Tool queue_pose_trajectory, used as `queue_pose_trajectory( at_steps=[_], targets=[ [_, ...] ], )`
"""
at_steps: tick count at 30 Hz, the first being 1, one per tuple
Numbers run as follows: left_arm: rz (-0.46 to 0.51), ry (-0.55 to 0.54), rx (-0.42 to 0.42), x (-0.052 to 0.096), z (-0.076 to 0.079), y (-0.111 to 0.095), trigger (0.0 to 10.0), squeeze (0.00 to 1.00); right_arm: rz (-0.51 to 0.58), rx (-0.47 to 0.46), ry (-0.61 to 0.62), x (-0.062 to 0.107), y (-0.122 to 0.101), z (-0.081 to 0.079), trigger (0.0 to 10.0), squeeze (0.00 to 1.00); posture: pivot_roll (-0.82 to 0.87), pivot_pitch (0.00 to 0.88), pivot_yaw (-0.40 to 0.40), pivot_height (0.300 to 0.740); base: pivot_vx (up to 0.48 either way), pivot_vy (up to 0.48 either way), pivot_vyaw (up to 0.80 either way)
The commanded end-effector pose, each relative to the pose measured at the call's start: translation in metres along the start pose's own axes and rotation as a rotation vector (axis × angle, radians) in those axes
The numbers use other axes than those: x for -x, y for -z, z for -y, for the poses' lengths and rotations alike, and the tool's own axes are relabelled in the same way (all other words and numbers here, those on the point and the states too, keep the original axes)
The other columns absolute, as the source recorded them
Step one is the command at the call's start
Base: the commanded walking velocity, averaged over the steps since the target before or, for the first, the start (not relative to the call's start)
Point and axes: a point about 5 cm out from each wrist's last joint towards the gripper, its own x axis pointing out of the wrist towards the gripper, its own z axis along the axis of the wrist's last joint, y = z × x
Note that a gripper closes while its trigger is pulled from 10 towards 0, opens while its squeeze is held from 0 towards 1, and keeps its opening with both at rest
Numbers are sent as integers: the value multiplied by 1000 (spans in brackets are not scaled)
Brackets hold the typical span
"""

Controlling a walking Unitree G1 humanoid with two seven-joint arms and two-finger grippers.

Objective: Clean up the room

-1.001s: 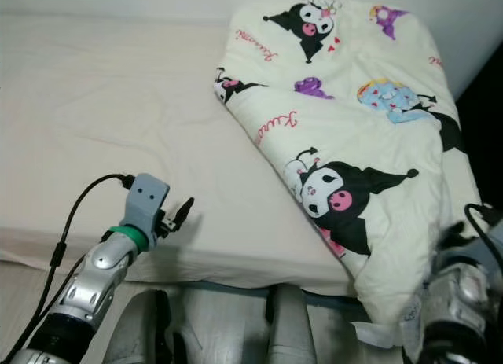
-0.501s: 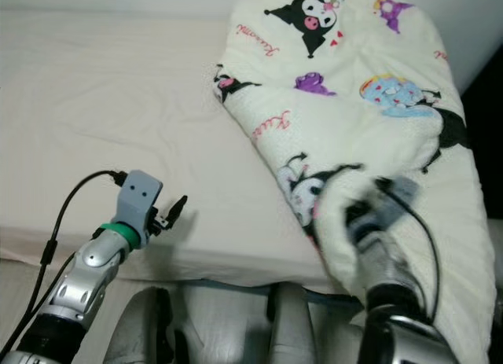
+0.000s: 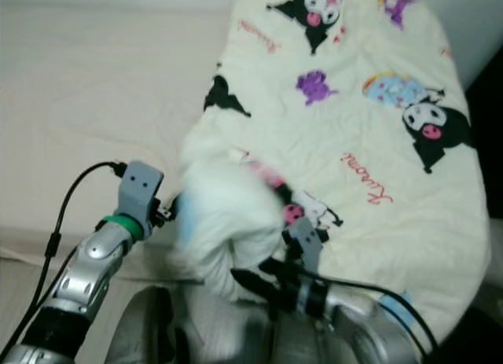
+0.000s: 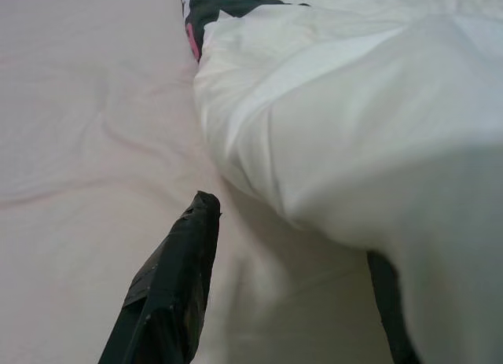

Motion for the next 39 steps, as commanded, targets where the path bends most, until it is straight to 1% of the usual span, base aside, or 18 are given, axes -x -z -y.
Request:
queue_pose_trajectory(
  at_steps=[1, 2, 5, 7, 8, 9, 11, 14, 15, 18, 24, 26, 27, 30, 32, 34, 37, 39],
  targets=[
    [-22, -8, 15, 3, -1, 7, 10000, 0, 62, 28, 38, 2, -14, 5, 10000, 0, -61, 175, 111, 600, 0, 0, 0],
    [-11, -55, 8, 1, -9, 4, 10000, 0, 289, 70, 198, 9, -58, 27, 10000, 0, -59, 163, 107, 600, 0, 0, 0],
    [-5, -106, -7, 0, -18, 1, 10000, 0, 388, 62, 235, 12, -76, 31, 10000, 0, -52, 160, 107, 600, 0, 0, 0],
    [7, -204, -47, 2, -37, -4, 10000, 0, 478, 53, 235, 14, -92, 30, 10000, 0, -46, 156, 106, 600, 0, 0, 0],
    [7, -204, -47, 2, -37, -4, 10000, 0, 478, 53, 235, 14, -92, 30, 10000, 0, -46, 156, 106, 600, 0, 0, 0],
    [13, -277, -78, 5, -53, -7, 10000, 0, 487, 50, 223, 13, -94, 26, 10000, 0, -42, 152, 104, 600, 0, 0, 0],
    [13, -277, -78, 5, -53, -7, 10000, 0, 487, 50, 223, 13, -94, 26, 10000, 0, -42, 152, 104, 600, 0, 0, 0],
    [18, -485, -154, 25, -111, -16, 10000, 0, 535, 6, 181, 12, -98, 13, 10000, 0, -28, 149, 96, 600, 0, 0, 0],
    [20, -507, -160, 30, -121, -18, 10000, 0, 548, -9, 170, 13, -99, 11, 10000, 0, -26, 148, 95, 600, 0, 0, 0],
    [50, -455, -144, 34, -124, -25, 10000, 0, 552, -12, 186, 15, -99, 11, 10000, 0, -22, 148, 90, 600, 0, 0, 0],
    [115, -250, -63, 25, -96, -40, 10000, 0, 677, -94, 148, 25, -111, 9, 10000, 0, -21, 146, 86, 600, 0, 0, 0],
    [176, -79, 30, 7, -52, -53, 10000, 0, 654, -87, 348, 33, -102, 29, 10000, 0, -32, 144, 81, 600, 0, 0, 0],
    [176, -79, 30, 7, -52, -53, 10000, 0, 654, -87, 348, 33, -102, 29, 10000, 0, -32, 144, 81, 600, 0, 0, 0],
    [228, 33, 100, -14, -8, -66, 10000, 0, 580, -84, 766, 52, -71, 66, 10000, 0, -52, 143, 79, 600, 0, 0, 0],
    [229, 71, 119, -19, 3, -68, 10000, 0, 546, -101, 873, 59, -58, 74, 10000, 0, -61, 141, 85, 600, 0, 0, 0],
    [229, 71, 119, -19, 3, -68, 10000, 0, 546, -101, 873, 59, -58, 74, 10000, 0, -61, 141, 85, 600, 0, 0, 0],
    [157, 206, 29, -21, 28, -48, 10000, 0, 386, -243, 926, 56, -4, 71, 10000, 0, -86, 146, 99, 600, 0, 0, 0],
    [157, 206, 29, -21, 28, -48, 10000, 0, 386, -243, 926, 56, -4, 71, 10000, 0, -86, 146, 99, 600, 0, 0, 0]
  ],
)
